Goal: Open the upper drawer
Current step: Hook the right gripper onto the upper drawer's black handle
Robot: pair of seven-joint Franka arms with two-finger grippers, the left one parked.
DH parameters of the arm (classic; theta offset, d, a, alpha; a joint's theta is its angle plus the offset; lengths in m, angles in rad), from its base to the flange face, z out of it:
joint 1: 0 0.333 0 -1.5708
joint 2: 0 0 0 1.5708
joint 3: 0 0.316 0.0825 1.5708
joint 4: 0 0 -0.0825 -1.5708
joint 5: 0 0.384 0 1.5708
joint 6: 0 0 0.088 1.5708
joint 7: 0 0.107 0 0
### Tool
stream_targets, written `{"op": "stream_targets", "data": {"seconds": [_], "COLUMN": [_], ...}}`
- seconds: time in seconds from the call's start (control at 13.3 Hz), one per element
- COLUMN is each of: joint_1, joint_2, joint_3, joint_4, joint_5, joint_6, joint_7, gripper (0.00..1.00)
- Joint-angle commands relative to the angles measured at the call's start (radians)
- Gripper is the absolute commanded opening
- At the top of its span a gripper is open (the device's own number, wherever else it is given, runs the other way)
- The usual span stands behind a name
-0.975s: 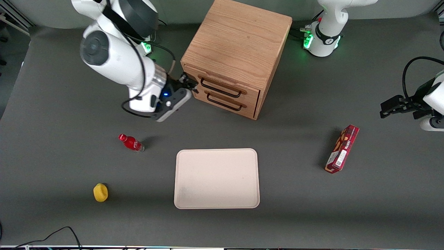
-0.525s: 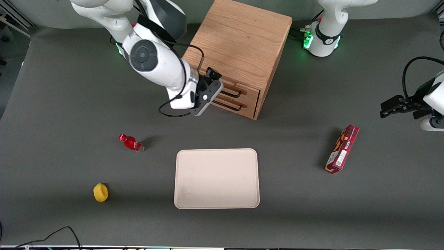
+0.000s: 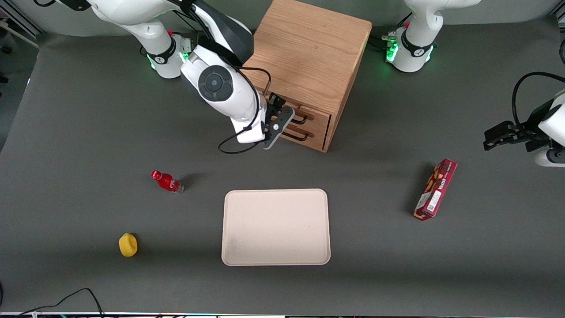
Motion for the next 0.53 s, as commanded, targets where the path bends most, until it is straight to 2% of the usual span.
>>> {"op": "stream_targets", "data": {"seconds": [0.0,0.15,0.45], "joint_1": [0.014,0.014,-0.005], "joint_2": [0.008,0.022,0.035], "joint_3": [0.005,0.003,-0.012], "joint_4": [-0.005,-0.003,-0.002], "joint_5": [-0.042,-0.078,-0.082], "joint_6": [0.022,0.028,0.070], "joint_7": [-0.014,-0.029,-0.144], "gripper": [1.00,1.00,1.00]}}
